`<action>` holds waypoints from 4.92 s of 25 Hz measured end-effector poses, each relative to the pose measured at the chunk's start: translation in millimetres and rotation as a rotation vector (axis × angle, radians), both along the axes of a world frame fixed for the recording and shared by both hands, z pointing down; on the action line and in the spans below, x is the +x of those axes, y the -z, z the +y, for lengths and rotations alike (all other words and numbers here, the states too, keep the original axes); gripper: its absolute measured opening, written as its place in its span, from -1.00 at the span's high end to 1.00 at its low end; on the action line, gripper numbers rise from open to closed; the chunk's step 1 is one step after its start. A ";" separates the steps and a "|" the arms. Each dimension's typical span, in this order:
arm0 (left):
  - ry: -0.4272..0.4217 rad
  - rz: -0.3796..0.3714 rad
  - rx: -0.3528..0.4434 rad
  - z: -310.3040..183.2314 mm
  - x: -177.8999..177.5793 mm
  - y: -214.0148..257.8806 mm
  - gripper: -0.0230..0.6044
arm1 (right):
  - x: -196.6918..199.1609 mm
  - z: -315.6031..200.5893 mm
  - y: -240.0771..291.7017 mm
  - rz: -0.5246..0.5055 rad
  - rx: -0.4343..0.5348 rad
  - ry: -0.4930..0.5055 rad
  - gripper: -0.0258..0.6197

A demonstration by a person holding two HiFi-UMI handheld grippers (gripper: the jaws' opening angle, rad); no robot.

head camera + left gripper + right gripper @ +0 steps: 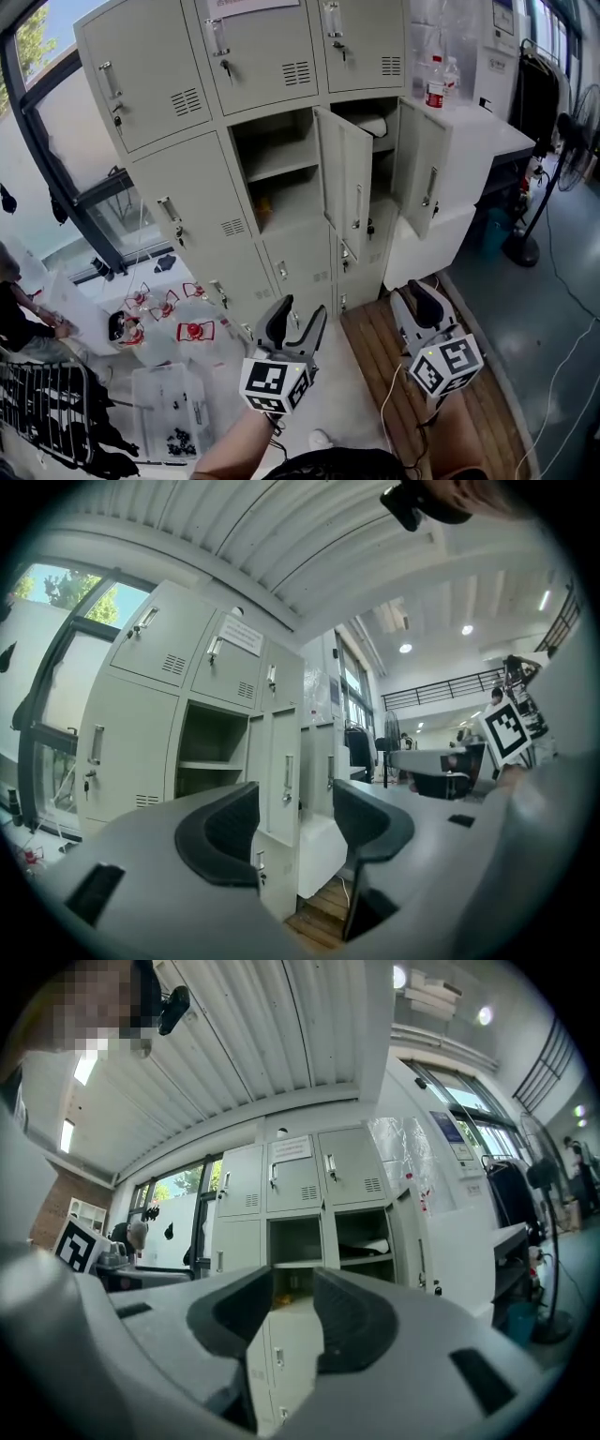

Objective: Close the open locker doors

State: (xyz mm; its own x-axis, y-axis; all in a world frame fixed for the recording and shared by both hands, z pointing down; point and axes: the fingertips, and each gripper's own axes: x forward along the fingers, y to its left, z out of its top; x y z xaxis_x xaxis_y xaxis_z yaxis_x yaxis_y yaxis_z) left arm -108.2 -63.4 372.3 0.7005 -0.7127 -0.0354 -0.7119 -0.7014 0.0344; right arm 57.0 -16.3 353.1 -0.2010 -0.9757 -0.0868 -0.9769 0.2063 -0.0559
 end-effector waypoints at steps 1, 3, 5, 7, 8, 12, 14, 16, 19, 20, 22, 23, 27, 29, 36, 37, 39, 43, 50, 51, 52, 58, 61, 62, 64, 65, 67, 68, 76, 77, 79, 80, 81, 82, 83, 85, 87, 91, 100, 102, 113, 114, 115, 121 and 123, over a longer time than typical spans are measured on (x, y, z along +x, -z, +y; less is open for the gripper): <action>-0.010 -0.002 -0.001 -5.4 -2.7 -0.7 0.16 | -3.4 -5.3 0.4 0.000 0.000 -0.008 0.54; -0.026 -0.004 -0.002 -15.1 -7.6 -1.4 0.16 | -8.8 -14.3 2.5 0.002 0.000 -0.021 0.54; -0.036 0.000 -0.005 -24.6 -11.6 -1.3 0.16 | -12.2 -21.7 4.0 -0.002 0.000 -0.035 0.54; -0.046 0.005 -0.007 -32.4 -12.2 -1.5 0.15 | -13.7 -27.4 3.9 -0.002 -0.003 -0.045 0.54; -0.052 0.007 -0.009 -35.6 -11.2 -1.9 0.15 | -13.7 -29.7 3.6 0.000 -0.006 -0.048 0.54; -0.072 0.006 -0.016 -44.7 -1.7 -3.7 0.15 | -8.4 -37.6 3.4 0.004 -0.014 -0.059 0.54; -0.082 0.000 -0.015 -48.3 5.5 -3.9 0.15 | -3.0 -42.0 4.8 0.005 -0.012 -0.062 0.54; -0.085 -0.004 -0.010 -54.0 12.6 -3.5 0.15 | 3.9 -48.7 4.1 -0.001 -0.010 -0.062 0.54; -0.083 -0.009 -0.007 -65.4 24.6 -3.7 0.15 | 15.8 -61.8 1.4 -0.011 -0.009 -0.058 0.54; -0.081 -0.011 -0.007 -69.7 29.6 -3.8 0.15 | 20.4 -67.0 1.1 -0.015 -0.008 -0.054 0.54; -0.079 -0.015 -0.005 -79.7 41.8 -3.3 0.14 | 30.1 -79.1 2.0 -0.016 -0.005 -0.043 0.54; -0.078 -0.016 -0.003 -85.3 49.0 -2.7 0.14 | 35.2 -85.6 2.5 -0.014 -0.004 -0.036 0.54; -0.082 -0.021 -0.005 -107.9 83.4 -3.1 0.13 | 58.2 -111.8 1.7 0.000 -0.007 -0.007 0.54; -0.085 -0.026 -0.005 -119.4 101.2 -4.3 0.11 | 70.2 -125.5 0.1 0.000 -0.011 0.004 0.54; -0.082 -0.036 -0.010 -159.8 152.4 -8.4 0.11 | 105.9 -168.8 -7.1 -0.015 -0.020 0.035 0.54; -0.080 -0.037 -0.011 -164.8 158.5 -9.0 0.10 | 110.5 -173.7 -8.0 -0.017 -0.022 0.039 0.54; -0.073 -0.039 -0.013 -174.7 169.3 -10.1 0.11 | 119.1 -182.9 -9.5 -0.019 -0.026 0.047 0.54; -0.063 -0.041 -0.013 -190.7 189.5 -10.7 0.11 | 133.3 -198.6 -10.3 -0.011 -0.030 0.066 0.54; -0.028 -0.047 -0.006 -206.6 213.7 -10.1 0.11 | 149.8 -211.6 -11.4 -0.001 -0.031 0.106 0.54; -0.023 -0.047 -0.005 -208.2 216.2 -9.6 0.11 | 151.9 -212.8 -10.9 0.000 -0.030 0.113 0.54; -0.018 -0.047 -0.004 -209.5 218.6 -9.3 0.11 | 154.1 -213.8 -10.7 0.001 -0.029 0.118 0.54; 0.026 -0.047 -0.011 -215.6 222.3 -13.2 0.18 | 162.5 -214.9 -10.9 -0.003 -0.029 0.137 0.54; 0.063 -0.053 -0.022 -218.6 216.6 -14.0 0.38 | 162.4 -214.0 -8.2 -0.001 -0.023 0.148 0.54; 0.072 -0.054 -0.023 -218.9 215.0 -13.0 0.43 | 162.7 -213.5 -7.4 -0.001 -0.022 0.151 0.54; 0.079 -0.060 -0.025 -218.8 213.1 -11.0 0.47 | 163.1 -213.7 -5.6 -0.004 -0.021 0.155 0.54; 0.078 -0.063 -0.025 -218.6 212.2 -10.3 0.48 | 162.8 -214.6 -4.7 -0.006 -0.020 0.156 0.54; 0.076 -0.064 -0.026 -218.1 208.1 -9.7 0.51 | 159.6 -217.7 -4.1 -0.015 -0.019 0.160 0.54; 0.074 -0.064 -0.027 -217.8 204.8 -9.7 0.51 | 156.7 -219.4 -4.2 -0.018 -0.018 0.164 0.54; 0.071 -0.071 -0.009 -215.7 162.5 -8.9 0.56 | 127.7 -240.2 -6.6 -0.040 -0.021 0.183 0.54; 0.076 -0.072 -0.007 -216.6 155.6 -8.6 0.57 | 123.1 -244.1 -7.2 -0.041 -0.023 0.187 0.54; 0.089 -0.072 -0.003 -219.2 141.5 -8.3 0.58 | 112.8 -252.3 -6.7 -0.046 -0.024 0.198 0.54; 0.098 -0.073 -0.001 -220.7 134.1 -8.4 0.59 | 106.7 -256.5 -6.0 -0.047 -0.023 0.206 0.54; 0.109 -0.074 0.000 -222.3 126.7 -8.6 0.60 | 100.0 -260.7 -5.9 -0.049 -0.024 0.216 0.54; 0.120 -0.075 0.001 -224.0 119.3 -8.8 0.63 | 93.3 -264.7 -6.2 -0.050 -0.025 0.226 0.54; 0.131 -0.074 0.002 -225.9 112.2 -8.8 0.63 | 86.8 -268.6 -6.7 -0.051 -0.027 0.235 0.54; 0.154 -0.069 0.003 -230.4 98.7 -8.3 0.63 | 75.4 -276.6 -7.0 -0.054 -0.027 0.250 0.54; 0.182 -0.069 0.007 -235.8 85.4 -7.7 0.63 | 65.6 -284.4 -5.1 -0.052 -0.025 0.263 0.54; 0.240 -0.068 0.002 -250.0 59.1 -8.3 0.63 | 50.9 -297.7 -1.5 -0.058 -0.017 0.278 0.54; 0.327 -0.070 -0.023 -284.6 12.7 -8.1 0.56 | 19.3 -315.2 2.3 -0.053 -0.017 0.303 0.54; 0.331 -0.069 -0.024 -289.7 7.6 -7.9 0.56 | 13.7 -318.1 4.4 -0.048 -0.016 0.303 0.54; 0.372 -0.077 -0.032 -317.8 -18.3 -6.8 0.52 | -9.5 -334.1 7.6 -0.043 -0.018 0.303 0.54; 0.380 -0.078 -0.032 -321.2 -20.9 -6.5 0.53 | -11.3 -335.6 6.6 -0.046 -0.018 0.303 0.54; 0.387 -0.080 -0.034 -324.6 -23.4 -6.4 0.53 | -13.1 -337.0 5.6 -0.049 -0.019 0.303 0.54; 0.430 -0.095 -0.036 -345.9 -36.9 -6.2 0.57 | -20.9 -346.0 5.9 -0.037 -0.025 0.295 0.54; 0.443 -0.098 -0.035 -352.8 -40.2 -6.0 0.58 | -19.7 -349.5 4.7 -0.039 -0.028 0.287 0.54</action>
State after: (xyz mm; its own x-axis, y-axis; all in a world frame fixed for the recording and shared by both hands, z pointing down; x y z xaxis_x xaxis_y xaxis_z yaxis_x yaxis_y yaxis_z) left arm -148.4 -416.3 378.4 0.3265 -0.9441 0.0455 -0.9442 -0.3280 -0.0297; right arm 37.3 -365.8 348.4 -0.4666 -0.8814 -0.0739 -0.8756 0.4721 -0.1016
